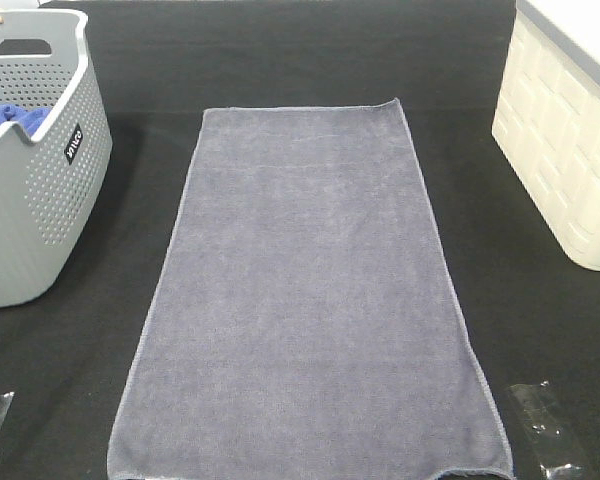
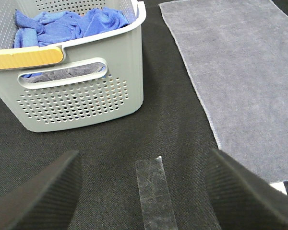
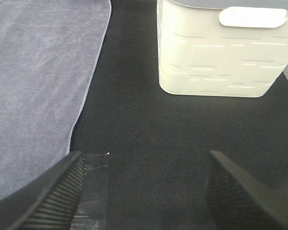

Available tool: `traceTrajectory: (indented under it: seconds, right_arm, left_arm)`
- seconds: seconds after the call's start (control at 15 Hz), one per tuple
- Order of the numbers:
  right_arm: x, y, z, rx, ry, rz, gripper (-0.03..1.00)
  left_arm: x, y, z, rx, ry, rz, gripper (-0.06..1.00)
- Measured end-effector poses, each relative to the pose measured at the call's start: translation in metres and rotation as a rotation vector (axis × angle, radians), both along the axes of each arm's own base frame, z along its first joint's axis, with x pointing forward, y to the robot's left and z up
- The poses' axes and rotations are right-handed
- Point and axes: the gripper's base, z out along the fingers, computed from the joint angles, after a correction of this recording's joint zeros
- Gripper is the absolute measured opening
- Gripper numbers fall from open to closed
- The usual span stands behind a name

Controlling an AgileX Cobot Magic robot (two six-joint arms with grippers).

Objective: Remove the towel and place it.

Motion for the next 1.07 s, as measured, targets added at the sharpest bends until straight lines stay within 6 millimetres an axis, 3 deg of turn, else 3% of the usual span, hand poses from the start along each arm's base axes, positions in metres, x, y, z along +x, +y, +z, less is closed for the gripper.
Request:
traceTrajectory:
  seconds: [1.07]
  right_arm:
    - [0.0000, 0.0000, 0.0000, 0.000, 0.000, 0.001, 0.67]
  left_arm:
    - [-0.0002, 0.0000, 0.0000, 0.000, -0.001, 0.000, 0.69]
